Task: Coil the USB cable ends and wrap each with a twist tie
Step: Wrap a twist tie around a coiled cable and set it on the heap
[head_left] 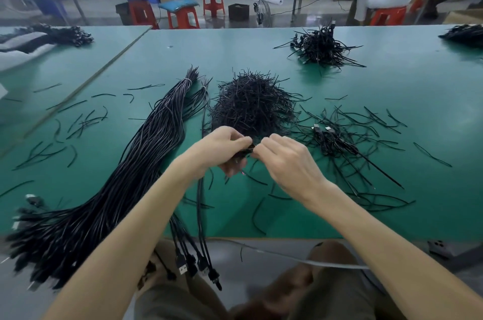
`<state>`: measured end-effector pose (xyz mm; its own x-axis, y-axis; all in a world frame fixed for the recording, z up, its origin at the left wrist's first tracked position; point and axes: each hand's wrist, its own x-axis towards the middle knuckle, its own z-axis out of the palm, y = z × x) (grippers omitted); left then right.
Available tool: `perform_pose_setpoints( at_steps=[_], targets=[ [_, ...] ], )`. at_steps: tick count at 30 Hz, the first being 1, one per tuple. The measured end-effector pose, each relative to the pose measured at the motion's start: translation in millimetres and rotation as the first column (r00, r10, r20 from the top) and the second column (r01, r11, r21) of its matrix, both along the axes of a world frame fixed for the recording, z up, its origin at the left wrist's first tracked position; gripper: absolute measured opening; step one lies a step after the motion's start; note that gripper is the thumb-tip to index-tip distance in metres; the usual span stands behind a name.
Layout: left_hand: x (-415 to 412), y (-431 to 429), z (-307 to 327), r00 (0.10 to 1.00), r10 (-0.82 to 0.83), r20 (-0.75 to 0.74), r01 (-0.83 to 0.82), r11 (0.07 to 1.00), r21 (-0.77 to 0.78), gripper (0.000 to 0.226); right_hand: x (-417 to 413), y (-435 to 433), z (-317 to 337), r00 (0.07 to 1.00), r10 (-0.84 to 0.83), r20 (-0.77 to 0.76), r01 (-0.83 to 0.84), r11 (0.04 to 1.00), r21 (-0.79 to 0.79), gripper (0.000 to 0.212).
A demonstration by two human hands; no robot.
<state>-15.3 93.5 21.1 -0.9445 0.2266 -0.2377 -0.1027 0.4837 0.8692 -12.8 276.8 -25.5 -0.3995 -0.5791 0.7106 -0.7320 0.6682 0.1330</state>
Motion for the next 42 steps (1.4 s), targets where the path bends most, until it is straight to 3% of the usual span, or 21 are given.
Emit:
perform_pose_setpoints(
  at_steps=[2,4,7,9,12,15,18,22,26,28,31,33,36,39,42],
  targets=[
    [2,-10,-12,0.992,-0.115,0.059,0.099,0.969,0.228,0.03,0,1,-3,1.0,-0.008,0.027,0.009,0.999,-0.035,0.021],
    [4,-23,-22,0.959,-0.275,0.06,0.216,0.856,0.469,0.039,1,3,-4,0.998,-0.016,0.056,0.019,0.997,-0.071,0.019],
    [9,-35,-34,0.922,-0.388,0.014,0.308,0.752,0.584,0.047,3,3,-5,0.995,-0.017,0.099,0.025,0.996,-0.081,0.013],
    [11,-35,-37,0.917,-0.399,-0.02,0.356,0.794,0.492,0.043,6,2,-7,0.994,-0.009,0.113,0.019,0.996,-0.091,0.009],
    [11,-26,-35,0.955,-0.259,-0.144,0.274,0.957,0.098,0.023,9,-4,-11,0.993,-0.001,0.114,0.013,0.995,-0.101,0.018],
    [5,-17,-36,0.945,-0.16,-0.285,0.12,0.981,-0.153,0.044,10,-7,-10,0.994,0.001,0.106,0.011,0.993,-0.116,0.024],
    [3,-20,-34,0.946,-0.184,-0.266,0.137,0.973,-0.186,0.05,9,-7,-10,0.997,0.021,0.079,-0.013,0.995,-0.101,0.022],
    [-2,-21,-35,0.983,-0.184,-0.007,0.179,0.962,-0.207,0.056,5,-4,-17,0.998,0.063,-0.018,-0.062,0.997,0.052,0.024],
    [-3,-25,-38,0.96,-0.202,0.195,0.245,0.94,-0.236,0.061,6,2,-23,0.99,0.094,-0.108,-0.068,0.971,0.228,0.021],
    [-3,-27,-38,0.956,-0.236,0.173,0.268,0.943,-0.196,0.059,9,3,-22,0.991,0.089,-0.096,-0.069,0.979,0.194,0.02],
    [-3,-25,-41,0.954,-0.3,0.017,0.298,0.937,-0.184,0.054,15,9,-16,0.999,0.044,-0.032,-0.04,0.992,0.116,0.023],
    [-3,-25,-43,0.939,-0.332,-0.091,0.295,0.913,-0.283,0.053,22,10,-12,0.999,-0.031,0.04,0.027,0.996,0.085,0.028],
    [-4,-21,-45,0.89,-0.409,-0.2,0.273,0.831,-0.484,0.05,28,9,-4,0.972,-0.167,0.162,0.148,0.981,0.126,0.061],
    [-5,-16,-46,0.864,-0.434,-0.254,0.239,0.799,-0.552,0.05,26,10,-2,0.957,-0.107,0.27,0.063,0.984,0.167,0.029],
    [-6,-16,-46,0.895,-0.362,-0.262,0.213,0.861,-0.462,0.05,21,19,0,0.914,-0.046,0.404,0.029,0.998,0.048,0.013]
  ],
)
